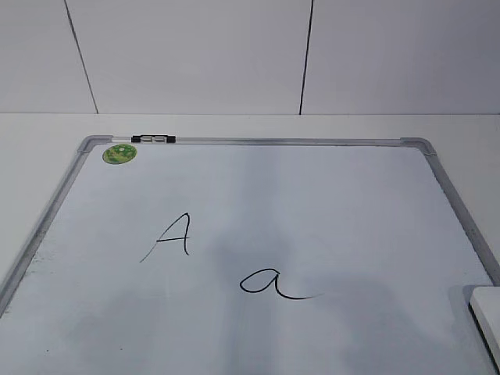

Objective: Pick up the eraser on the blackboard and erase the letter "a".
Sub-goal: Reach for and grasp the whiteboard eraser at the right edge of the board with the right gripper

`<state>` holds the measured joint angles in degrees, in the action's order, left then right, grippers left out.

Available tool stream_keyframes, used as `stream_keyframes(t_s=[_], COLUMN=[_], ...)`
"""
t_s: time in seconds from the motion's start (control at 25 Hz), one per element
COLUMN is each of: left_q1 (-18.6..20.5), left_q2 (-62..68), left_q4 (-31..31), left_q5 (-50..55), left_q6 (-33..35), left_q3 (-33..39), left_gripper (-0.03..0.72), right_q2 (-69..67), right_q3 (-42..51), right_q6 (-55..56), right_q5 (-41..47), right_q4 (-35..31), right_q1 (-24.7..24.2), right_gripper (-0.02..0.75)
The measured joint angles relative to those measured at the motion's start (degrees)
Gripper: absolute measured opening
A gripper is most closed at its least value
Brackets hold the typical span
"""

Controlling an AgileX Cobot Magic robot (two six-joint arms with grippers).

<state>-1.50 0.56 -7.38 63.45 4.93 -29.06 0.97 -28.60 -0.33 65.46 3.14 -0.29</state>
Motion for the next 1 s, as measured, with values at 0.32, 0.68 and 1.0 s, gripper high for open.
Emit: stream_keyframes(t_s=[0.32, 0.68, 1.0], left_q1=[0.00, 0.00, 0.00], left_q2=[0.00, 0.00, 0.00], left_q4=[0.00, 0.00, 0.00], left_q5=[0.00, 0.00, 0.00], left_q6=[0.00, 0.00, 0.00], left_q3=[0.00, 0.00, 0.00], left_gripper=[0.235, 0.235, 0.235], right_q2=[0.00, 0.00, 0.00], right_q3=[0.00, 0.00, 0.00], right_q6=[0.00, 0.00, 0.00], right_q5=[0.00, 0.00, 0.00], right_q4=[0.00, 0.00, 0.00], right_q1=[0.00, 0.00, 0.00], right_gripper=[0.592, 0.592, 0.592])
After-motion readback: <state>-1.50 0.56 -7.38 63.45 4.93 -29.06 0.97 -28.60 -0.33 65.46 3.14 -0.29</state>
